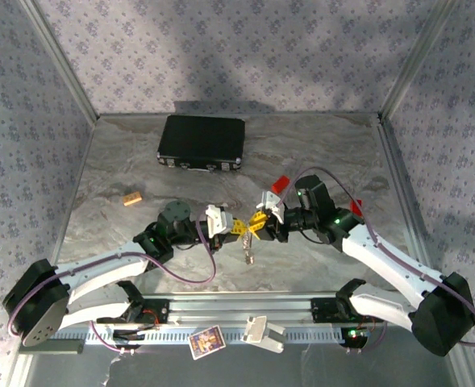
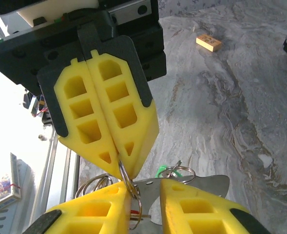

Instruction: Put the keys on the keyring

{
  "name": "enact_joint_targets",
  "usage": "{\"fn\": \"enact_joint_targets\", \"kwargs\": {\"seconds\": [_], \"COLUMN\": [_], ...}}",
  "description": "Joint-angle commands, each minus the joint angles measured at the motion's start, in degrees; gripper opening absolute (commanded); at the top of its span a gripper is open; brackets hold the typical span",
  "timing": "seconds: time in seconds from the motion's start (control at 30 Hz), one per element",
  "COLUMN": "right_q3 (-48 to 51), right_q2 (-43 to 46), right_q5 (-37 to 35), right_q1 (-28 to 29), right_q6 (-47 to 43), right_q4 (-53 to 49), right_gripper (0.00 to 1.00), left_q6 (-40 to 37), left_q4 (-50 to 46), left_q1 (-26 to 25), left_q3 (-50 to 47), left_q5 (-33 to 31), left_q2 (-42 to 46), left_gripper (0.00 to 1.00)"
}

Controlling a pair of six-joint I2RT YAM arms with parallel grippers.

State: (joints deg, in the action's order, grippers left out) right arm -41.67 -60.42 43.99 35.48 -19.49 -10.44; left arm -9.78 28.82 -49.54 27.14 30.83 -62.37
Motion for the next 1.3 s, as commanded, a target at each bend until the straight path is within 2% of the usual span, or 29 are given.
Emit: {"fn": "enact_joint_targets", "kwargs": {"seconds": [0.0,0.17,0.27,0.37,0.47,0.67,1.03,1.27], "right_q3": [0.47,0.25,-1.03,-3.11,-5.55,-11.21,-12.12,-12.73], "right_q2": [-0.48,-0.66,-0.66,-0.67,-0.9,-3.83,-3.55,-3.91], "right_q5": [1.15,1.58,1.31,-0.64,-3.82,-10.41,-10.15,-10.68], "right_q1": [0.0,0.06,0.09,0.56,1.6,4.73,5.69,6.72], "right_q6": [0.67,-0.6,-2.15,-5.14,-8.64,-14.3,-13.61,-13.31], "right_q4": [1.61,0.59,-2.3,-7.22,-12.33,-21.41,-20.07,-19.57], "right_gripper": [0.19,0.0,0.0,0.0,0.0,0.0,0.0,0.0], "left_q6": [0.5,-0.03,-0.96,-2.81,-4.9,-5.95,-6.22,-6.3], "left_q4": [3.82,2.19,-0.65,-6.83,-13.05,-15.12,-17.16,-17.06], "left_q1": [-0.12,-0.11,-0.12,-0.11,-0.12,-0.12,-0.11,-0.12], "left_q3": [0.34,1.02,1.75,3.59,6.17,7.57,8.28,8.71], "left_q5": [2.34,1.52,0.21,-0.64,-0.43,0.28,0.72,1.36], "left_q2": [-0.16,-0.04,0.39,0.67,0.34,0.15,-0.55,-0.82], "left_gripper": [0.0,0.02,0.19,0.25,0.25,0.18,0.21,0.15]}}
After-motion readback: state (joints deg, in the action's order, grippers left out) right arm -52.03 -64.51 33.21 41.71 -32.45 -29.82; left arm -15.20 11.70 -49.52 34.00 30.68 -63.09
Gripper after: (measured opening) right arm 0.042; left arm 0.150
